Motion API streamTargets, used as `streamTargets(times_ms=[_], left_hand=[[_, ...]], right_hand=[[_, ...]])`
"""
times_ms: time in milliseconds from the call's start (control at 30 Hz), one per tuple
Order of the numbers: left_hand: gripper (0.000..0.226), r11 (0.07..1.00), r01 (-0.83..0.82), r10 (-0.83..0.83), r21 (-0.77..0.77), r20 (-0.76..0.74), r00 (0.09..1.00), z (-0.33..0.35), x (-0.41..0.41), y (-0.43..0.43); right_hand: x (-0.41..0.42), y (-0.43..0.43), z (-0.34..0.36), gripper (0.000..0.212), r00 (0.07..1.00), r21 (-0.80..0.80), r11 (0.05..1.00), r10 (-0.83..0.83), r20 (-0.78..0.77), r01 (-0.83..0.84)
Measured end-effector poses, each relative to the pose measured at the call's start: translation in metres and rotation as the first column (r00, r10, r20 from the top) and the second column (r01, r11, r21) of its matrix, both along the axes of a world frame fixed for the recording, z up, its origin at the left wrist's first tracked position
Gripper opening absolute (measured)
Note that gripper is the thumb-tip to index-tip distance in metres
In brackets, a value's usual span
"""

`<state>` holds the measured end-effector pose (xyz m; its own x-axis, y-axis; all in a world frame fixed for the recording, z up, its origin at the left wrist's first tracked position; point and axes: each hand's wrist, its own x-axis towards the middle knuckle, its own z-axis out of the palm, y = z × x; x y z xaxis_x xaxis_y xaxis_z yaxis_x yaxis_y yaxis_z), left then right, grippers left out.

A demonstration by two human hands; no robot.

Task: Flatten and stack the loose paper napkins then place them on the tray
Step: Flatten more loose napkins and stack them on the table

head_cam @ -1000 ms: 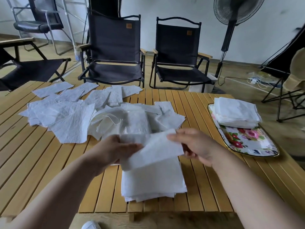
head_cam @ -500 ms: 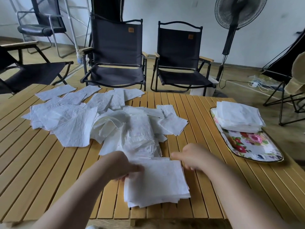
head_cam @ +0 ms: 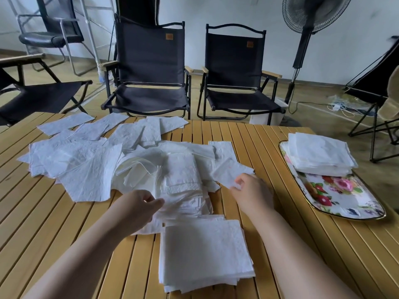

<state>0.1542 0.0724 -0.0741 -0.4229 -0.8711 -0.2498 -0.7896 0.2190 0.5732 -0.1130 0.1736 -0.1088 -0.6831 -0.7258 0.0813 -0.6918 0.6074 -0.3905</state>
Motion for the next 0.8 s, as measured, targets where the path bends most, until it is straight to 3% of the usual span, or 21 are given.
streamTargets(times_ms=[100, 200, 300, 367, 433, 467, 533, 567, 633, 700, 800], left_hand=[[0.029, 1.000, 0.023, -0.023, -0.008, -0.008, 1.000, 0.001, -0.003, 0.001], [0.028, 0.999, 0.036, -0.036, -0.018, -0.018, 0.999, 0.003, -0.003, 0.004], [0.026, 1.000, 0.018, -0.020, -0.021, -0.113, 0.993, 0.008, -0.003, 0.008], [0.021, 0.999, 0.032, -0.030, 0.008, -0.218, 0.975, 0.014, -0.004, 0.011], [0.023, 0.993, 0.057, -0.016, 0.100, -0.366, 0.931, 0.022, -0.005, 0.014], [0.030, 0.980, 0.074, 0.015, 0.184, -0.440, 0.898, 0.027, -0.005, 0.017], [0.049, 0.916, 0.148, 0.091, 0.373, -0.552, 0.829, 0.037, -0.007, 0.023], [0.054, 0.878, 0.184, 0.132, 0.442, -0.593, 0.795, 0.041, -0.008, 0.026], [0.052, 0.831, 0.205, 0.226, 0.517, -0.650, 0.725, 0.048, -0.010, 0.029], [0.032, 0.830, 0.165, 0.291, 0.534, -0.665, 0.687, 0.053, -0.010, 0.033], [0.009, 0.852, 0.123, 0.286, 0.510, -0.649, 0.705, 0.056, -0.006, 0.039]], right_hand=[[0.001, 0.002, 0.000, 0.003, 1.000, -0.025, 0.999, -0.027, -0.016, 0.026], [0.004, 0.005, 0.003, 0.010, 1.000, -0.097, 0.995, 0.011, -0.007, -0.012], [0.010, 0.008, 0.021, 0.012, 0.953, -0.274, 0.961, 0.113, 0.280, -0.034], [0.019, 0.012, 0.040, 0.024, 0.781, -0.407, 0.913, 0.257, 0.569, -0.004], [0.026, 0.016, 0.053, 0.017, 0.504, -0.521, 0.851, 0.421, 0.754, 0.068], [0.029, 0.020, 0.059, 0.008, 0.364, -0.550, 0.831, 0.488, 0.793, 0.086], [0.037, 0.028, 0.069, 0.005, 0.201, -0.580, 0.812, 0.558, 0.805, 0.071], [0.039, 0.032, 0.072, 0.001, 0.160, -0.590, 0.806, 0.577, 0.801, 0.048], [0.042, 0.036, 0.073, 0.020, 0.119, -0.590, 0.808, 0.585, 0.803, 0.008], [0.044, 0.038, 0.074, 0.043, 0.135, -0.562, 0.826, 0.561, 0.816, -0.041], [0.048, 0.043, 0.078, 0.055, 0.147, -0.515, 0.852, 0.524, 0.839, -0.097]])
